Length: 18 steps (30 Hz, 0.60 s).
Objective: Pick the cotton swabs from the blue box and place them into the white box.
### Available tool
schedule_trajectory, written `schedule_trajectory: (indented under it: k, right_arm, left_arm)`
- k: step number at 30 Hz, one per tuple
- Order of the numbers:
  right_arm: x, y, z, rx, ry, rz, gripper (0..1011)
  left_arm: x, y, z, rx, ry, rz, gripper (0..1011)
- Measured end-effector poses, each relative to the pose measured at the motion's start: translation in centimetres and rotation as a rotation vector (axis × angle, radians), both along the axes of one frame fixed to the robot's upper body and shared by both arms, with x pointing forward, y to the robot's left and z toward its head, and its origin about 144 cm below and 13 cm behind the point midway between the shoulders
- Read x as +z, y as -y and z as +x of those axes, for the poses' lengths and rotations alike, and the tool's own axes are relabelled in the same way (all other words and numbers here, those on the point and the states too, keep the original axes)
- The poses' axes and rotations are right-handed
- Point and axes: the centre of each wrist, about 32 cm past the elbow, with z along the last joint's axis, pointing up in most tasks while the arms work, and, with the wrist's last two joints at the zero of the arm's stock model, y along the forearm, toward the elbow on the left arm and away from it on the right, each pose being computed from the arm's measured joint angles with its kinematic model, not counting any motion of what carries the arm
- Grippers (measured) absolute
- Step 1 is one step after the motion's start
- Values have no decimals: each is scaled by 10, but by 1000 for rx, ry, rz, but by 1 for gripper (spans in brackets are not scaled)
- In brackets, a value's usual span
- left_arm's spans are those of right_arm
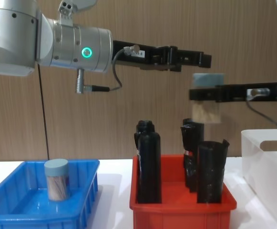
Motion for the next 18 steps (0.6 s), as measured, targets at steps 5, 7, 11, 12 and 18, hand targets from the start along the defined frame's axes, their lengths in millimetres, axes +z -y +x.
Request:
schedule_trajectory:
  k: [5, 7, 11, 12, 18]
  right_arm:
    - [-1, 13, 1, -59, 5, -2, 667]
    - [-2, 19, 2, -87, 8, -4, 667]
    - [-3, 31, 3, -139, 12, -10, 667]
    - [-3, 36, 4, -159, 15, -13, 667]
    - [-4, 51, 8, -234, 23, -28, 668]
  left_arm:
    - [0, 0, 0, 0, 0, 0, 1004]
    - [0, 0, 0, 0, 0, 0, 1004]
    - [0, 0, 0, 0, 0, 0, 1004]
    - [0, 0, 0, 0, 0, 0, 1004]
    - [0, 0, 0, 0, 0, 0, 1004]
